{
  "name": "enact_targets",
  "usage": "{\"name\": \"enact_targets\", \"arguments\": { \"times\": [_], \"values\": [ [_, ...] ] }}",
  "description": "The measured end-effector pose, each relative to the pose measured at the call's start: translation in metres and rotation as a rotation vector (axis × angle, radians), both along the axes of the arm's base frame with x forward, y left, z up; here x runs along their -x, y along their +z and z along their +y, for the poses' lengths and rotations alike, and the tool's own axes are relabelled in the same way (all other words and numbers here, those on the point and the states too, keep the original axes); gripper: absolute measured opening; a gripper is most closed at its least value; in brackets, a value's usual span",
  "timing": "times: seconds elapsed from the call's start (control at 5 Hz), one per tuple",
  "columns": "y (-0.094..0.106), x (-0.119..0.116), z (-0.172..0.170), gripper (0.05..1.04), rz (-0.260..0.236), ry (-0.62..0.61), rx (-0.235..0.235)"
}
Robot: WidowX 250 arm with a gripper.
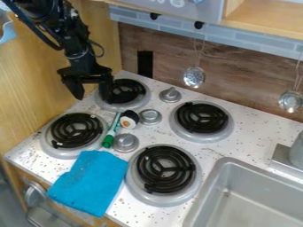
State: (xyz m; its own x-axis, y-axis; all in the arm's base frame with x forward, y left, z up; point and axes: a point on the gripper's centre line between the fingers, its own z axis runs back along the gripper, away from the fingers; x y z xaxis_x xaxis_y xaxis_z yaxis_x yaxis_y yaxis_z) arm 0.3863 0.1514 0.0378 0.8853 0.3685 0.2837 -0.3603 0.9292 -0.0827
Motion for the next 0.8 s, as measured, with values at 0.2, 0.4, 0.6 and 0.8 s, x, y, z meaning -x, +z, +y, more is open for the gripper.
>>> {"name": "enact_targets", "arguments": {
  "times": [0.2,0.4,0.6,0.8],
  "values": [
    [-0.013,-0.003,0.001,1.001,-0.003,-0.015,-0.011],
    [-0.018,-0.006,0.004,1.001,-0.027,0.003,-0.026],
    [-0.029,-0.009,0.006,1.001,-0.033,0.001,-0.031],
    [-0.034,-0.012,0.004,1.001,-0.043,0.006,-0.033]
  ]
}}
